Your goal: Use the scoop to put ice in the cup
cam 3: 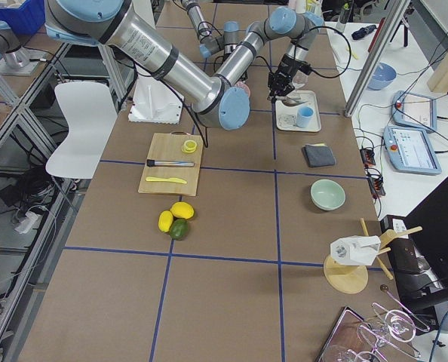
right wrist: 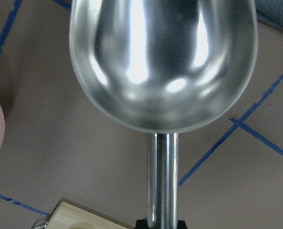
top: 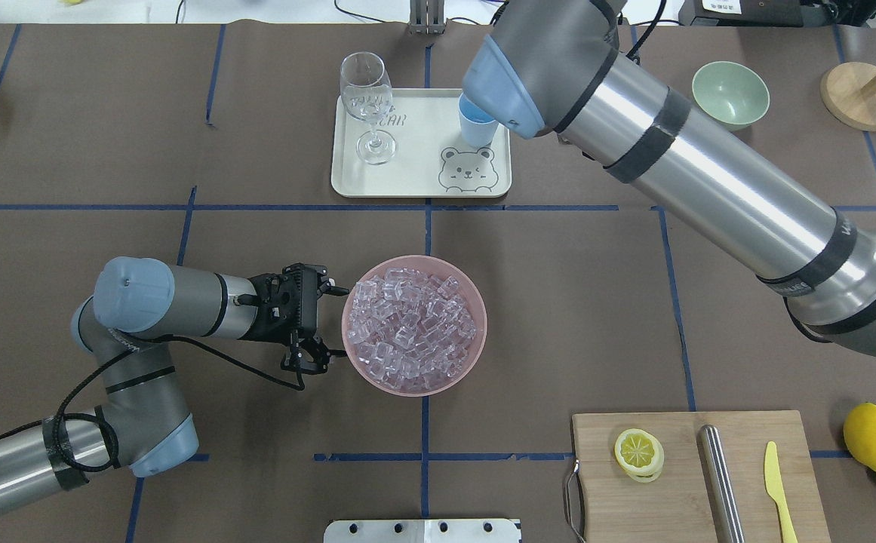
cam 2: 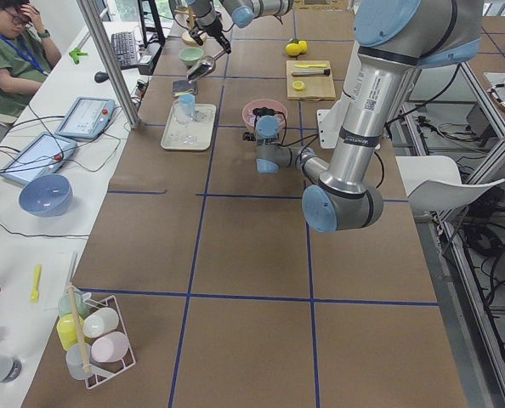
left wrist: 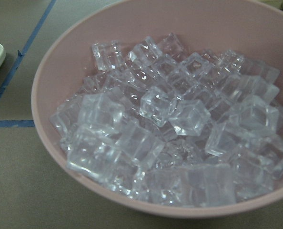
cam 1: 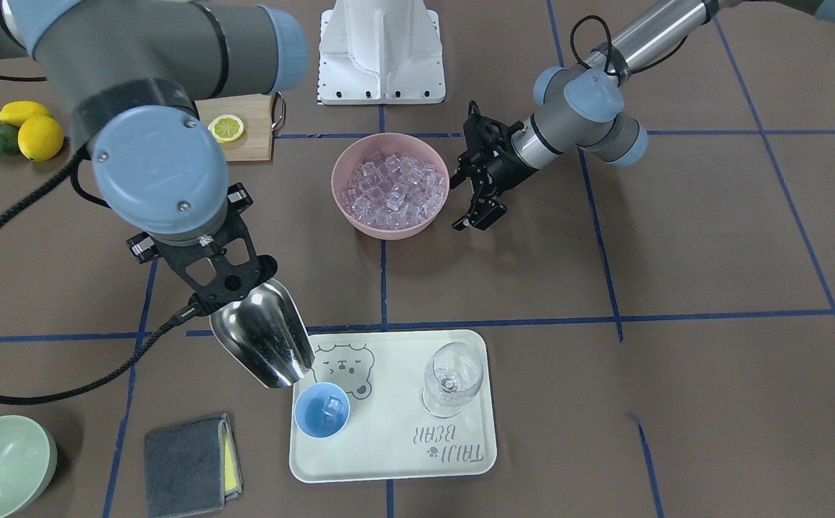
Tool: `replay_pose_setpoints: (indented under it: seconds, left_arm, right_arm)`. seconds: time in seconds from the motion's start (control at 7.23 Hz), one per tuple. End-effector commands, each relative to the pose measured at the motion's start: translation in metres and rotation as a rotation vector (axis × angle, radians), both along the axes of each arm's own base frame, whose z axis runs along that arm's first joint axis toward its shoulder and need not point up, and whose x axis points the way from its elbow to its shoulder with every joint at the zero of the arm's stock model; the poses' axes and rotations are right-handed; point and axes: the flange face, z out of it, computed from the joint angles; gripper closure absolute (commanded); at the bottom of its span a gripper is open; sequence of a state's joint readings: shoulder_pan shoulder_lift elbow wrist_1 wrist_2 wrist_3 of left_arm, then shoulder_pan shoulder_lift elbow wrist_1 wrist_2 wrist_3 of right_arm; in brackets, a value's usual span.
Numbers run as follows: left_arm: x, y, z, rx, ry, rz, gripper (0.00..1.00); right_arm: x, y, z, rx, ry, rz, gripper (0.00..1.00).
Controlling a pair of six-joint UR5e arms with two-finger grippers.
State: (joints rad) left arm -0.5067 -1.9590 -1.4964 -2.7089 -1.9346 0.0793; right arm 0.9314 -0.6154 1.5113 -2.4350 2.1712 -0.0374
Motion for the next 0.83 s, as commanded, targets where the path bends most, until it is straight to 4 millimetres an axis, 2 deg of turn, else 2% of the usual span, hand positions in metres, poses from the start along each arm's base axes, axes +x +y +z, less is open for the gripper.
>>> replay_pose_setpoints:
  seconds: [0.0,0.14,0.28,0.41,0.55,0.69]
  left_arm:
    - [-0.019,-0.026,0.000,-0.070,-0.058,-0.052,0.01]
    - [-0.037,-0.047,-0.007,-0.116,-0.120,-0.084,0.01]
    - [-0.067,-0.068,-0.016,-0.161,-0.145,-0.078,0.01]
    - [-0.090,-0.081,-0.024,-0.207,-0.175,-0.069,0.00]
    - [-0.087,-0.087,-0.023,-0.257,-0.250,-0.073,0.00]
    - [-0.123,-0.116,-0.022,-0.277,-0.257,-0.136,0.00]
  right_arm:
    - [0.041,0.038,0.034,-0.014,-0.063,0.170,1.00]
    - [0.060,0.060,0.046,-0.020,-0.066,0.220,1.00]
    - [0.081,0.088,0.068,-0.023,-0.065,0.239,1.00]
    - [0.098,0.109,0.082,-0.015,-0.075,0.248,1.00]
    - [0.103,0.115,0.086,-0.012,-0.075,0.250,1.00]
    - [0.104,0.116,0.092,-0.021,-0.068,0.248,1.00]
